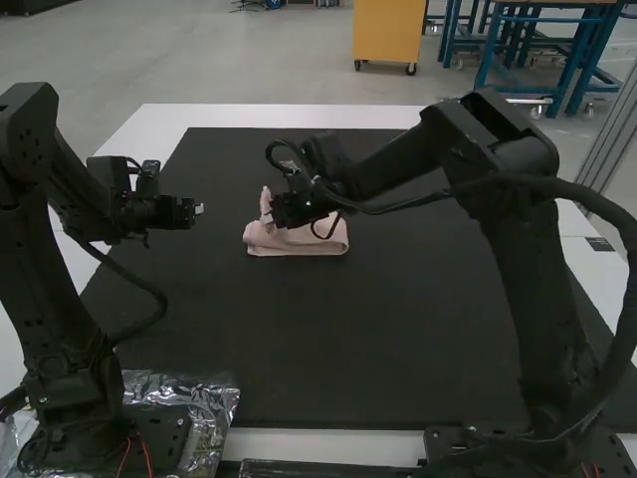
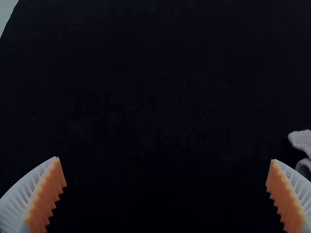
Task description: Fold the towel.
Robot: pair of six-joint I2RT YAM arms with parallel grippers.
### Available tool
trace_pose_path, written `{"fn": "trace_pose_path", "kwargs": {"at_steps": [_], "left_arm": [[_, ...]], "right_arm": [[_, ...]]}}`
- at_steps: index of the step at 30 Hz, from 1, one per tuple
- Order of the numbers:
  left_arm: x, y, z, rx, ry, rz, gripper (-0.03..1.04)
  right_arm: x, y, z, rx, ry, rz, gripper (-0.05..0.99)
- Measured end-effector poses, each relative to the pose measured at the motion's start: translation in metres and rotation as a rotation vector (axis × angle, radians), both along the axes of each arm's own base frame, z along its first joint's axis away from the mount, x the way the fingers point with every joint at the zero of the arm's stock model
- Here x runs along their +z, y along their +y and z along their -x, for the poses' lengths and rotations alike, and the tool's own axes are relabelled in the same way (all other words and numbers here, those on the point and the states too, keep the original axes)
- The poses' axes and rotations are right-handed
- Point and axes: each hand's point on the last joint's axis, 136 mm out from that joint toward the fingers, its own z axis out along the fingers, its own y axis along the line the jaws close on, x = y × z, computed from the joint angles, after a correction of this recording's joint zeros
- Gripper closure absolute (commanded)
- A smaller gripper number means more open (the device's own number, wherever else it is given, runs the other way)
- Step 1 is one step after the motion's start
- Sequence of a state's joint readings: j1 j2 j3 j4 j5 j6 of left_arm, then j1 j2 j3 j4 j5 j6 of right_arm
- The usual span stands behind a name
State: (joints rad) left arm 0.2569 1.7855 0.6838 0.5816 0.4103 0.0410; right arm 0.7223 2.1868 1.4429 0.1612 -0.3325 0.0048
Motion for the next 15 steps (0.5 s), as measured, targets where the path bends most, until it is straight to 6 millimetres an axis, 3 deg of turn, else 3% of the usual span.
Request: {"fn": "trace_pose_path", "kwargs": {"at_steps": [3, 5, 6, 8, 9, 15], "left_arm": [[0.0, 0.0, 0.0, 0.0, 0.0, 0.0, 0.04], [0.001, 0.0, 0.0, 0.0, -0.003, 0.0, 0.04], [0.001, 0.0, 0.0, 0.0, -0.004, -0.001, 0.04], [0.001, 0.0, -0.001, 0.0, -0.007, -0.002, 0.04], [0.001, 0.0, 0.0, 0.0, -0.007, -0.002, 0.04], [-0.004, -0.001, 0.005, 0.0, -0.001, 0.0, 0.04]], "right_arm": [[0.013, 0.011, 0.001, 0.013, 0.007, -0.039, 0.28], [0.021, 0.015, 0.0, 0.014, 0.007, -0.062, 0.36], [0.024, 0.017, -0.001, 0.015, 0.006, -0.071, 0.49], [0.027, 0.017, -0.002, 0.015, 0.014, -0.082, 0.85], [0.027, 0.016, -0.002, 0.019, 0.018, -0.09, 0.96], [0.025, -0.006, -0.015, -0.002, 0.028, -0.132, 0.96]]}}
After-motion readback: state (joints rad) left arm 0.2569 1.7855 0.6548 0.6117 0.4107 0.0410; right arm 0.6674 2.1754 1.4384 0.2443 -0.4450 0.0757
